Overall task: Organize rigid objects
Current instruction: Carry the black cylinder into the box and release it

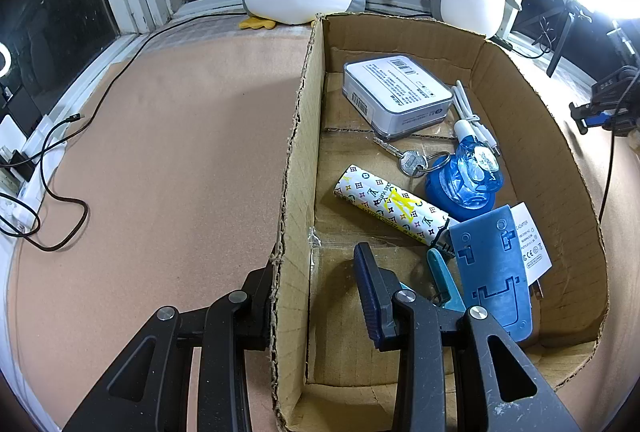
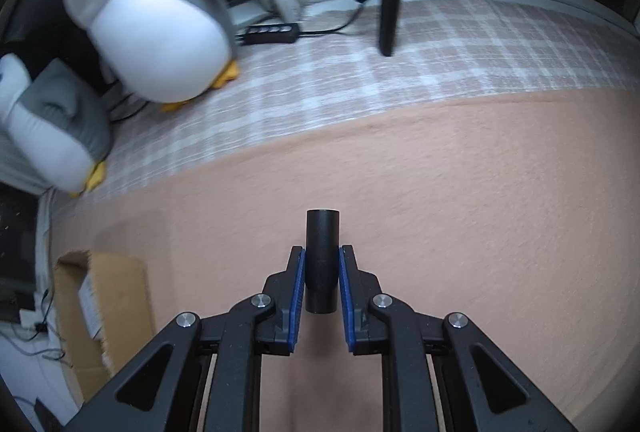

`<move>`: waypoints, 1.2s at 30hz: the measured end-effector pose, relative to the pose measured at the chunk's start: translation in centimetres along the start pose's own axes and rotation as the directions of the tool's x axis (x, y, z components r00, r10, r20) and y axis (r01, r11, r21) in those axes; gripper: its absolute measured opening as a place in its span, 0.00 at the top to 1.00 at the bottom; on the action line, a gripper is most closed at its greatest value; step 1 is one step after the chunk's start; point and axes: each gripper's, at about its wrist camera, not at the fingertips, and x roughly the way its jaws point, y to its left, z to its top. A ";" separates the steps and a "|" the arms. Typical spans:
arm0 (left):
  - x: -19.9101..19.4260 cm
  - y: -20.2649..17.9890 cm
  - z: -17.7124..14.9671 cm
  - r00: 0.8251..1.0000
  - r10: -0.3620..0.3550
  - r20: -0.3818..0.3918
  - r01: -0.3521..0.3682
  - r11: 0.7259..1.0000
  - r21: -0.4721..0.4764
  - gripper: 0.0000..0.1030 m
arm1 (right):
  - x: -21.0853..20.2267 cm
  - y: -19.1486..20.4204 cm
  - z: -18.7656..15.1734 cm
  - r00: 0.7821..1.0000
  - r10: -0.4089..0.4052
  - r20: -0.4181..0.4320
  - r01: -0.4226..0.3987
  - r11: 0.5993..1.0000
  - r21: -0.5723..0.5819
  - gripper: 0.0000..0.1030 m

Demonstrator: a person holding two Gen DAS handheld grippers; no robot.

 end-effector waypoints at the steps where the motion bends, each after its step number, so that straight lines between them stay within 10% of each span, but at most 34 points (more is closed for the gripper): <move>1: 0.0 0.0 0.0 1.000 0.000 0.000 0.000 1.000 0.000 0.65 | -0.4 0.9 -0.3 1.000 0.015 0.005 -0.015 1.000 -0.018 0.85; 14: -0.1 0.0 -0.1 1.000 0.002 0.001 -0.002 1.000 -0.003 0.65 | -3.9 13.0 -3.0 0.986 0.166 0.022 -0.152 0.939 -0.309 0.85; 36: -0.1 0.0 0.0 1.000 0.004 0.001 -0.004 1.000 -0.001 0.65 | 2.2 20.4 -4.7 0.998 0.055 -0.030 -0.062 0.881 -0.469 0.85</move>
